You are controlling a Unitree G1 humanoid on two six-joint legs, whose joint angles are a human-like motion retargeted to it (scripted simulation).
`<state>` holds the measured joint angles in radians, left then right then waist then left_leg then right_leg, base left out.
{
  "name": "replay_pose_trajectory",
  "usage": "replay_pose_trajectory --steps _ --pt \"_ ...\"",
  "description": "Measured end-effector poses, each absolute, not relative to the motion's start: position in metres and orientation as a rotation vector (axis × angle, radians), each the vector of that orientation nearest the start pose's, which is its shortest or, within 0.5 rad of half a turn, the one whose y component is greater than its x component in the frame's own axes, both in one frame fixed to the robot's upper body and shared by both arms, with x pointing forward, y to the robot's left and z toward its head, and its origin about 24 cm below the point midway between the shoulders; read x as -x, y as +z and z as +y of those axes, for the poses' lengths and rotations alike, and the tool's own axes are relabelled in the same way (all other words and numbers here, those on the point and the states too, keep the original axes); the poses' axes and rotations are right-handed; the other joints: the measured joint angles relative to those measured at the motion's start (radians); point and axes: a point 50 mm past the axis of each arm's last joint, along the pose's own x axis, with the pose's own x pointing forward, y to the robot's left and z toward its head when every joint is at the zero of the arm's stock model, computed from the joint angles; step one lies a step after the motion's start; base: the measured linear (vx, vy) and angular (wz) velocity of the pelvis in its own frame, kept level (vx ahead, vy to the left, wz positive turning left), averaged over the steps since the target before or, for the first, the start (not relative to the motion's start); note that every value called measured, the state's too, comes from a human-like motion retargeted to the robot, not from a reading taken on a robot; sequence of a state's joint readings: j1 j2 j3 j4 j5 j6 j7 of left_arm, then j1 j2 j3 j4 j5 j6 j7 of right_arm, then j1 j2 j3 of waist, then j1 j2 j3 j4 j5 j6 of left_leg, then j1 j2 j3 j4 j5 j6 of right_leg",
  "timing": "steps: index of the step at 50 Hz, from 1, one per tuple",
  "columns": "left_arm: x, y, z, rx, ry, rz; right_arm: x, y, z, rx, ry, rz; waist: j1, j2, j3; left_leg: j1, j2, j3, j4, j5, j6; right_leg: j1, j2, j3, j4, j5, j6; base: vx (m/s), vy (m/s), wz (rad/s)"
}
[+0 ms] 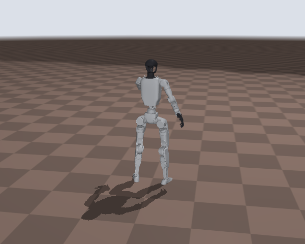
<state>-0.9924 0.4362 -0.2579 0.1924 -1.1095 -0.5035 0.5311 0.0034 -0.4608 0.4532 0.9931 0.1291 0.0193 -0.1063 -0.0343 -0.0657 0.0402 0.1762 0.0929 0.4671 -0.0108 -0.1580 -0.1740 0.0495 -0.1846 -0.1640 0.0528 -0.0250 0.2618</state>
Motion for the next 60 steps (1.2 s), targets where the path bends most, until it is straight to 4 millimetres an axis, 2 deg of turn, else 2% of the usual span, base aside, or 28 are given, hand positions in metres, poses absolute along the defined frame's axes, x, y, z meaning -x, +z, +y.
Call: replay_pose_trajectory --steps 3,5,6,9,12,15,17,18,20,22,24,26,28,30,32,35,38,40,43,45,46,47,49,50,53,55,57,60 --pt "-0.354 0.292 0.157 1.015 0.004 -0.634 -0.127 -0.132 -0.27 0.562 -0.004 1.057 -0.011 0.0 0.007 -0.003 -0.004 -0.008 0.001 0.002 -0.001 0.002 -0.006 -0.008 0.001 -0.002 0.0 -0.01 0.01 0.07" --pt "-0.352 0.289 0.155 1.039 0.052 -0.6 -0.128 -0.131 -0.27 0.557 -0.041 1.051 -0.017 -0.001 0.013 -0.006 -0.006 -0.01 0.0 0.002 0.001 0.0 -0.008 -0.009 0.001 -0.001 0.0 0.0 0.0 0.0" --pt "-0.341 0.3 0.148 1.067 -0.019 -0.65 -0.128 -0.132 -0.268 0.548 -0.041 1.047 -0.017 -0.003 0.018 -0.008 -0.005 -0.009 0.0 0.003 -0.001 -0.002 -0.007 -0.008 0.0 0.0 0.0 0.0 0.0 0.0" --pt "-0.295 0.338 0.124 1.114 -0.311 -0.876 -0.126 -0.133 -0.265 0.526 -0.021 1.044 -0.01 -0.009 0.03 -0.014 0.0 -0.003 -0.003 0.006 -0.004 -0.011 0.001 -0.003 -0.004 0.007 0.0 0.0 0.0 0.0" --pt "-0.236 0.373 0.108 1.069 -0.611 -1.171 -0.12 -0.136 -0.26 0.535 0.049 1.059 -0.002 -0.015 0.03 -0.022 0.008 0.006 -0.005 0.009 -0.006 -0.023 0.012 0.006 -0.011 0.015 0.0 0.0 0.0 0.0" --pt "-0.177 0.388 0.099 0.968 -0.861 -1.462 -0.116 -0.139 -0.255 0.563 0.156 1.073 0.001 -0.019 0.031 -0.03 0.016 0.014 -0.006 0.012 -0.011 -0.034 0.023 0.012 -0.015 0.022 0.0 0.0 0.0 0.0" --pt "-0.161 0.39 0.1 0.889 -0.904 -1.578 -0.114 -0.14 -0.252 0.559 0.199 1.078 0.002 -0.021 0.031 -0.033 0.018 0.015 -0.006 0.012 -0.013 -0.037 0.026 0.013 -0.017 0.024 0.0 0.0 0.0 0.0" --pt "-0.162 0.39 0.103 0.856 -0.872 -1.605 -0.113 -0.14 -0.251 0.553 0.203 1.077 0.002 -0.022 0.032 -0.033 0.018 0.014 -0.006 0.012 -0.013 -0.037 0.025 0.012 -0.017 0.024 0.0 0.0 0.0 0.0" --pt "-0.179 0.39 0.111 0.81 -0.71 -1.586 -0.111 -0.14 -0.251 0.536 0.182 1.073 0.002 -0.023 0.031 -0.034 0.016 0.01 -0.004 0.011 -0.012 -0.035 0.022 0.009 -0.016 0.022 0.0 0.0 0.0 0.0" --pt "-0.216 0.387 0.121 0.791 -0.472 -1.465 -0.111 -0.14 -0.252 0.526 0.145 1.065 0.0 -0.02 0.033 -0.032 0.013 0.003 -0.003 0.01 -0.008 -0.03 0.017 0.003 -0.014 0.018 0.0 0.0 0.0 0.0" --pt "-0.259 0.375 0.131 0.795 -0.265 -1.268 -0.11 -0.14 -0.252 0.525 0.12 1.065 0.002 -0.017 0.033 -0.03 0.01 -0.003 -0.002 0.009 -0.004 -0.025 0.013 -0.002 -0.011 0.014 0.0 0.0 0.0 0.0" --pt "-0.301 0.355 0.141 0.847 -0.096 -1.03 -0.11 -0.141 -0.252 0.535 0.096 1.068 0.005 -0.015 0.033 -0.027 0.006 -0.008 -0.001 0.008 0.0 -0.02 0.007 -0.007 -0.009 0.01 0.0 0.0 0.0 0.0" --pt "-0.334 0.332 0.147 0.934 0.015 -0.792 -0.111 -0.141 -0.251 0.548 0.082 1.077 0.005 -0.014 0.034 -0.024 0.001 -0.012 -0.001 0.007 0.006 -0.015 0.001 -0.011 -0.006 0.005 0.0 0.0 0.0 0.0" --pt "-0.35 0.315 0.149 0.994 0.067 -0.64 -0.112 -0.141 -0.249 0.56 0.085 1.082 0.005 -0.015 0.033 -0.021 -0.002 -0.014 -0.001 0.005 0.009 -0.012 -0.003 -0.013 -0.004 0.003 0.0 0.0 0.0 0.0" --pt "-0.347 0.317 0.144 1.028 0.03 -0.639 -0.116 -0.14 -0.248 0.566 0.091 1.07 0.003 -0.017 0.035 -0.019 -0.001 -0.014 -0.001 0.005 0.009 -0.01 -0.002 -0.013 -0.004 0.002 0.0 0.0 0.0 0.0" --pt "-0.314 0.343 0.128 1.07 -0.168 -0.802 -0.12 -0.138 -0.244 0.554 0.098 1.044 0.002 -0.026 0.038 -0.017 0.002 -0.01 -0.002 0.005 0.008 -0.01 0.002 -0.01 -0.005 0.005 0.0 0.0 0.0 0.0" --pt "-0.252 0.378 0.107 1.052 -0.491 -1.09 -0.123 -0.137 -0.241 0.531 0.122 1.023 0.005 -0.036 0.037 -0.017 0.009 -0.003 -0.004 0.004 0.006 -0.013 0.012 -0.004 -0.009 0.01 0.0 0.0 0.0 0.0" --pt "-0.206 0.393 0.099 1.005 -0.694 -1.309 -0.124 -0.137 -0.239 0.533 0.159 1.012 0.004 -0.04 0.031 -0.018 0.016 0.003 -0.005 0.004 0.003 -0.017 0.02 0.0 -0.013 0.014 0.0 0.0 0.0 0.0" --pt "-0.14 0.395 0.094 0.88 -0.95 -1.647 -0.128 -0.135 -0.236 0.564 0.254 0.998 -0.002 -0.039 0.025 -0.019 0.025 0.011 -0.006 0.004 -0.005 -0.022 0.032 0.006 -0.016 0.018 0.0 0.0 0.0 0.0" --pt "-0.115 0.391 0.096 0.792 -1.047 -1.806 -0.129 -0.135 -0.236 0.566 0.298 0.994 -0.006 -0.039 0.018 -0.019 0.027 0.014 -0.005 0.003 -0.008 -0.022 0.034 0.007 -0.016 0.019 0.0 0.0 0.0 0.0" --pt "-0.113 0.39 0.099 0.771 -1.046 -1.834 -0.13 -0.134 -0.236 0.563 0.299 0.992 -0.008 -0.038 0.016 -0.018 0.026 0.013 -0.005 0.002 -0.008 -0.021 0.033 0.007 -0.016 0.018 0.0 0.0 0.0 0.0" --pt "-0.114 0.39 0.102 0.759 -1.029 -1.847 -0.13 -0.134 -0.237 0.56 0.295 0.991 -0.01 -0.038 0.014 -0.017 0.025 0.012 -0.004 0.001 -0.007 -0.019 0.032 0.006 -0.015 0.017 0.0 0.0 0.0 0.0" --pt "-0.133 0.391 0.109 0.776 -0.906 -1.785 -0.13 -0.134 -0.239 0.552 0.261 0.989 -0.01 -0.035 0.011 -0.013 0.022 0.008 -0.003 -0.001 -0.005 -0.013 0.026 0.003 -0.013 0.013 0.0 0.0 0.0 0.0" --pt "-0.148 0.391 0.113 0.792 -0.819 -1.729 -0.129 -0.134 -0.24 0.546 0.24 0.99 -0.01 -0.033 0.01 -0.011 0.019 0.005 -0.002 -0.003 -0.004 -0.01 0.023 0.001 -0.011 0.011 0.0 0.0 0.0 0.0" --pt "-0.216 0.388 0.129 0.81 -0.488 -1.468 -0.127 -0.134 -0.246 0.525 0.176 0.998 -0.01 -0.022 0.007 -0.004 0.011 -0.009 0.001 -0.006 0.001 0.004 0.011 -0.012 -0.005 0.001 0.0 0.03 0.04 0.22" --pt "-0.266 0.373 0.139 0.82 -0.294 -1.243 -0.124 -0.135 -0.248 0.529 0.155 1.012 -0.009 -0.016 0.003 -0.001 0.007 -0.019 0.002 -0.007 0.003 0.012 0.004 -0.021 -0.003 -0.004 0.0 0.03 0.04 0.23" --pt "-0.313 0.349 0.15 0.874 -0.115 -0.987 -0.122 -0.136 -0.25 0.543 0.123 1.025 -0.01 -0.009 0.0 0.001 0.002 -0.027 0.002 -0.008 0.006 0.019 -0.003 -0.03 0.0 -0.009 0.0 0.03 0.04 0.22" --pt "-0.359 0.308 0.163 0.976 0.085 -0.642 -0.123 -0.136 -0.253 0.56 0.076 1.04 -0.018 0.002 -0.003 0.002 -0.003 -0.037 0.002 -0.008 0.008 0.024 -0.009 -0.04 0.005 -0.016 -0.004 0.01 0.01 0.06"
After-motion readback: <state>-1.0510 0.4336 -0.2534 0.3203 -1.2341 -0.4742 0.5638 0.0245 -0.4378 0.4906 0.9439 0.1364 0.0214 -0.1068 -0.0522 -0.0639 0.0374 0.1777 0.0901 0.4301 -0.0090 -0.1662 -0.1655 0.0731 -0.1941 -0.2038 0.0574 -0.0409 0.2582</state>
